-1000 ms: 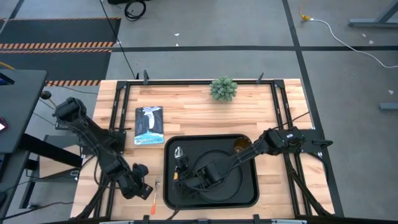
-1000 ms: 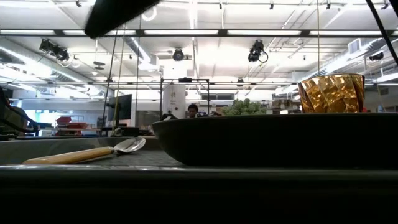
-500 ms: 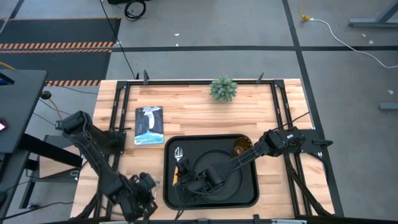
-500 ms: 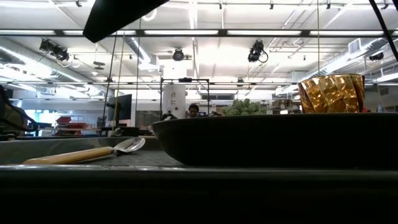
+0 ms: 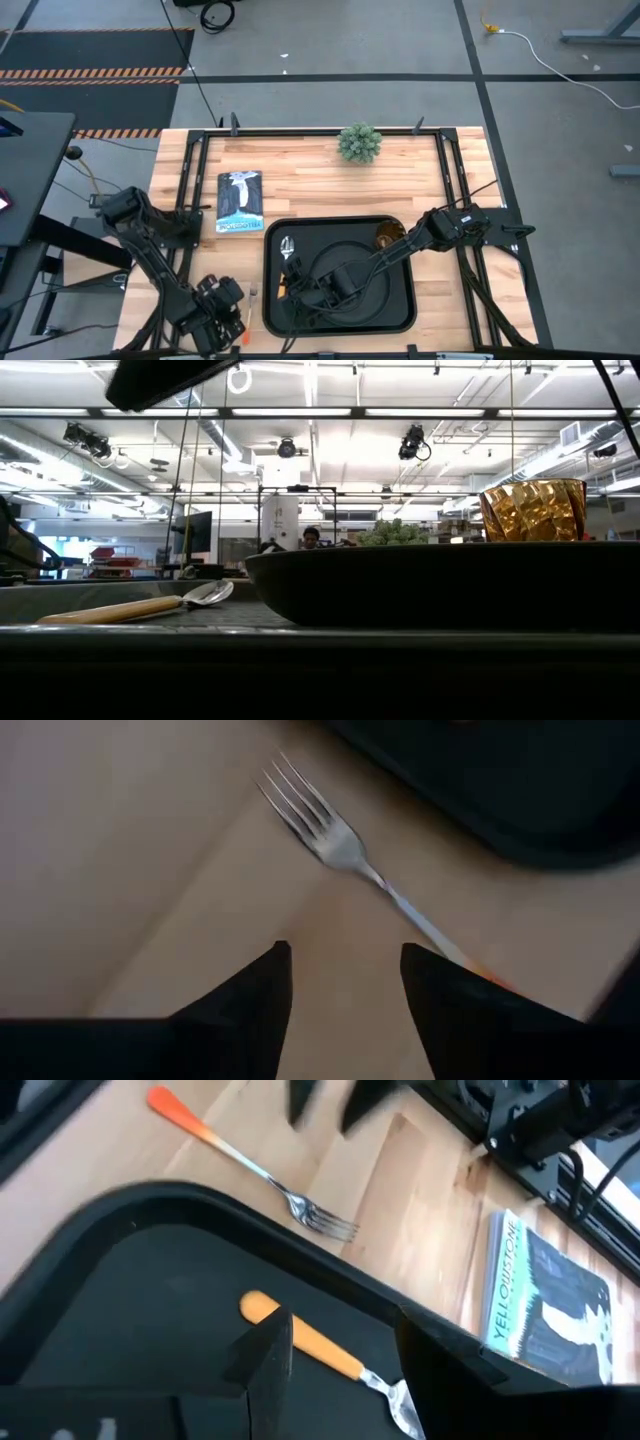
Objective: Pick and place plate/cup/fork/spoon on tray
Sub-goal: Put the orange fork on the black tray
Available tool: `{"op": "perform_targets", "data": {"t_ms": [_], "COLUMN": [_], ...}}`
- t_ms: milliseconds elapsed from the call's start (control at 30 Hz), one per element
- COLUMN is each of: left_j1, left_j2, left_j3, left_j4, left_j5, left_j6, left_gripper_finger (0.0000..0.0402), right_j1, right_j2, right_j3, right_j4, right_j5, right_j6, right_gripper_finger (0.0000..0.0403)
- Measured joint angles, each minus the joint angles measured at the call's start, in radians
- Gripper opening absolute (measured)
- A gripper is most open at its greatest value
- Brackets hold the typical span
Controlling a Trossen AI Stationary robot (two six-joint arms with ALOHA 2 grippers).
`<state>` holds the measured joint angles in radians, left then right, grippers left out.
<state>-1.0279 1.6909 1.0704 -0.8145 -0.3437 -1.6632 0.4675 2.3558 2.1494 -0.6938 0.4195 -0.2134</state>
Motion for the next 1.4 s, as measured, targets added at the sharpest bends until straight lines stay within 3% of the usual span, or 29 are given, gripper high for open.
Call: {"op": "perform_targets", "data": {"t_ms": [267,433,533,667,833,900,1100,1400], "left_j1": [-0.01,-0.029,-0.051,-0.08,-0.087,-0.087,-0.057,0.064], "left_j2": [-0.123,-0.264,-0.351,-0.426,-0.428,-0.428,-0.428,-0.428], "left_j3": [-0.183,-0.34,-0.458,-0.637,-0.833,-0.881,-0.92,-0.92], "left_j4": [0.088,0.222,0.368,0.7,1.114,1.2,1.258,1.249], "left_j5": [-0.062,-0.197,-0.289,-0.41,-0.489,-0.515,-0.5,-0.317], "left_j6": [0.007,0.01,0.017,0.068,0.107,0.113,0.111,0.182], "left_gripper_finger": [0.0167,0.0146,0.0138,0.0131,0.013,0.013,0.0132,0.019], "right_j1": [0.0,-0.001,-0.003,-0.003,-0.003,-0.003,-0.003,-0.005], "right_j2": [0.0,0.0,0.0,0.0,0.0,0.0,0.0,0.0], "right_j3": [0.0,0.0,0.0,0.001,0.001,0.001,0.001,0.001], "right_j4": [0.021,0.021,0.028,0.028,0.04,0.044,0.052,0.073], "right_j5": [-0.002,-0.003,-0.003,-0.006,-0.005,-0.008,-0.028,-0.031], "right_j6": [0.001,0.007,0.017,0.031,0.031,0.031,0.03,0.03], "right_gripper_finger": [0.0184,0.0184,0.0184,0.0184,0.0184,0.0184,0.0184,0.0184]}}
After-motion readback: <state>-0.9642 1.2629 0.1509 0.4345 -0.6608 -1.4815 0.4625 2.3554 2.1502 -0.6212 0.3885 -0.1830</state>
